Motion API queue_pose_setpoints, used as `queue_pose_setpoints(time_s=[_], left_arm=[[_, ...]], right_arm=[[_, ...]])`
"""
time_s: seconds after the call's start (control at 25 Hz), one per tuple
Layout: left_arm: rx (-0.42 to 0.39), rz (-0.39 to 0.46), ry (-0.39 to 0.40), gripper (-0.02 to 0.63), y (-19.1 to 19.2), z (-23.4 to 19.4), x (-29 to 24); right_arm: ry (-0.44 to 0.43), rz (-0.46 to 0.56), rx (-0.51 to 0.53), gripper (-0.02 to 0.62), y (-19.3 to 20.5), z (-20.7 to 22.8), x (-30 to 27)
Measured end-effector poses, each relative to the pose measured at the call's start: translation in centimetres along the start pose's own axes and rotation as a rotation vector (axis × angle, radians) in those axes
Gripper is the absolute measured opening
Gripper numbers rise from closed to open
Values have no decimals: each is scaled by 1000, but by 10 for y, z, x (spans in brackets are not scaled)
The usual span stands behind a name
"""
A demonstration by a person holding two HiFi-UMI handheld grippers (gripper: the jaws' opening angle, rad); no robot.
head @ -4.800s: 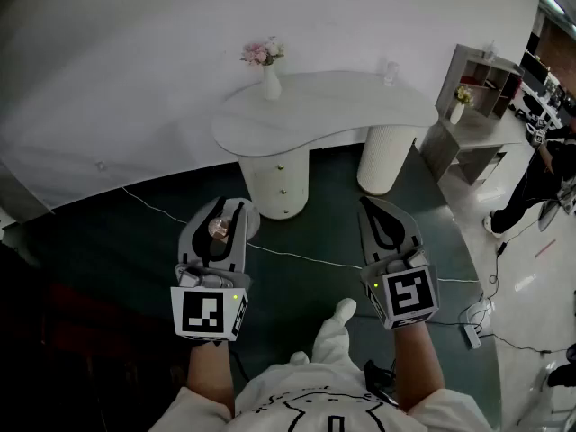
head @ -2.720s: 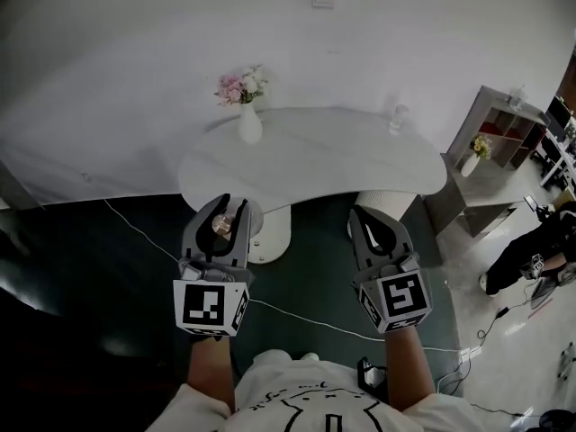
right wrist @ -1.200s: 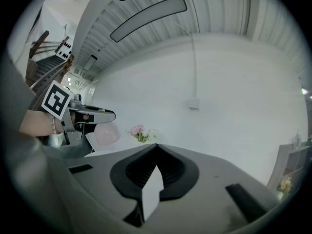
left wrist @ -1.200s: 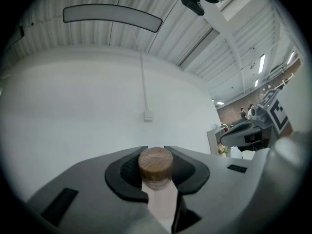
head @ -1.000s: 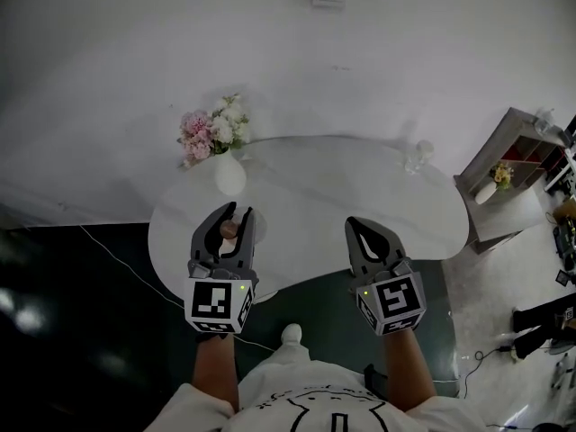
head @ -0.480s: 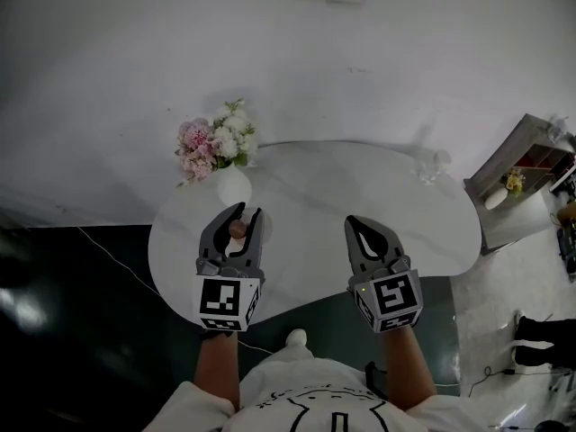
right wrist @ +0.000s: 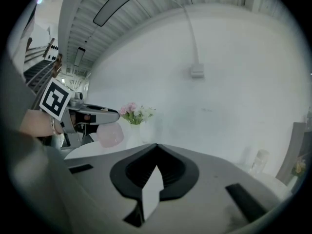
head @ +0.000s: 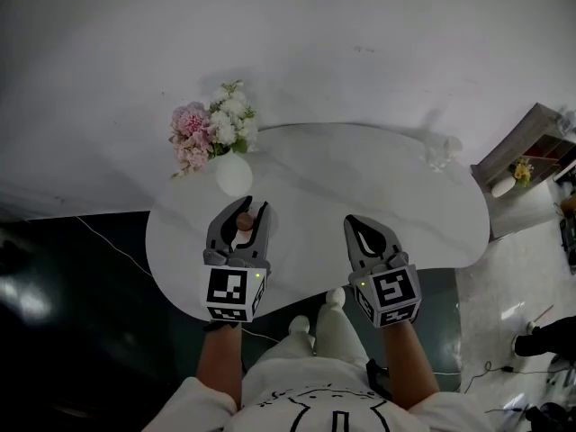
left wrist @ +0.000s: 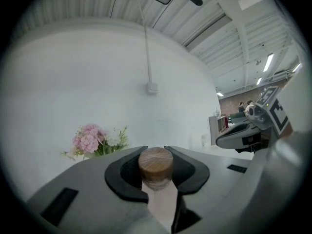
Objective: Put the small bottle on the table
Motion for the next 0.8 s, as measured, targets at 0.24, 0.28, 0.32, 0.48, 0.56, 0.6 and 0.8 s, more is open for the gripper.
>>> queue_pose_setpoints(time_s=[0.24,0.28,0.32,0.48,0.56,0.6,0.8], left_arm=[[7,-38,3,106,18,4,-12],[9,-44,3,106,21,5,-13],[11,-50,3,106,24,6,-14],[13,-71,0,106,36,8,-21],[8,-81,-2,106,43,7,-25],[8,-85,-3,106,46,7,-26],[12,-108,-4,106,62,4,-35]], right_arm=[[-15,-18,-4,-6,11,5,-10],[-18,-20,-5,-6,12,7,-11],[-20,-22,-6,-6,13,8,-13],[-31,-21,-11,-6,17,12,-20],[-38,-20,-13,-6,21,12,-24],[-41,-21,-15,-6,23,11,-25],[-46,-24,-27,-6,32,12,-36]])
Point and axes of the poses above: the fingertips, and each gripper's own axes: x backward along the fingers, z to its right, y out of its underside, the point moved 8 cm from there along x, backward along the fingers, and after that the axes turned 1 degree about z, right-handed, at the moved point
